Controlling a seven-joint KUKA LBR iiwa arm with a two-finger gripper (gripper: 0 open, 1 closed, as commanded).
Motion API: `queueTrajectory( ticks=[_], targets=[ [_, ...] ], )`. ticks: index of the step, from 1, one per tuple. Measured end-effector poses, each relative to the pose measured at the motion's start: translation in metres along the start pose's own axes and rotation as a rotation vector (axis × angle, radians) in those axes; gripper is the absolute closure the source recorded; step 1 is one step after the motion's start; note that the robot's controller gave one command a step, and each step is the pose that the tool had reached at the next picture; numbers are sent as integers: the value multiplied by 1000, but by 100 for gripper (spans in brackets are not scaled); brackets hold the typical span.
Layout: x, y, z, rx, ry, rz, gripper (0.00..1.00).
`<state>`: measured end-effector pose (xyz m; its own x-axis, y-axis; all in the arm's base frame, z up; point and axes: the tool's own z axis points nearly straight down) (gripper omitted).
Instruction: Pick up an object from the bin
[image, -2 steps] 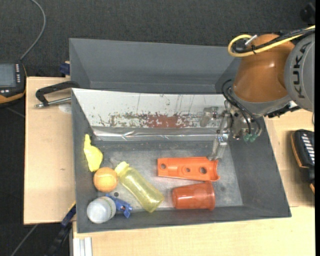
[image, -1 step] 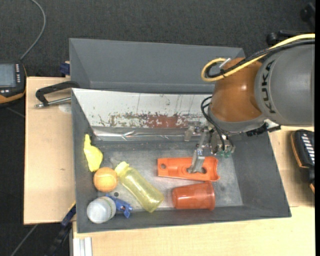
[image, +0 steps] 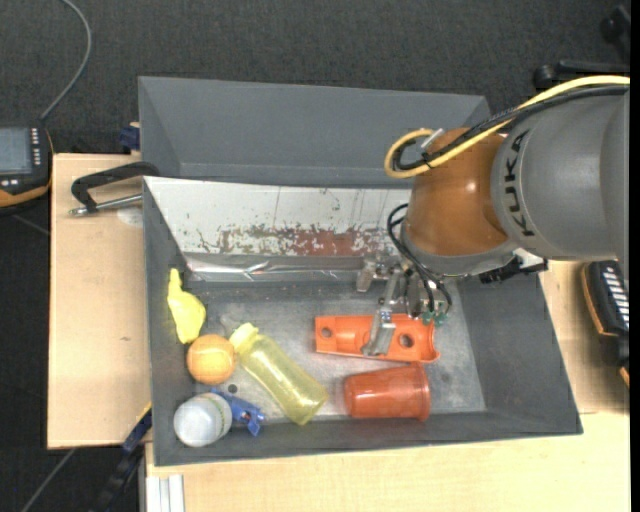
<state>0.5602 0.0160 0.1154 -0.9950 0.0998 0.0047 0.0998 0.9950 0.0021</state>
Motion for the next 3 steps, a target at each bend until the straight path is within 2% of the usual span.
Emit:
queueTrajectory(
  ticks=[1,2,3],
  targets=[
    [-1,5,-31,-2,-11,4,0],
    [-6,5,25,-1,-8,-30,0],
    [-1,3,44,-4,-15,26,100]
  ],
)
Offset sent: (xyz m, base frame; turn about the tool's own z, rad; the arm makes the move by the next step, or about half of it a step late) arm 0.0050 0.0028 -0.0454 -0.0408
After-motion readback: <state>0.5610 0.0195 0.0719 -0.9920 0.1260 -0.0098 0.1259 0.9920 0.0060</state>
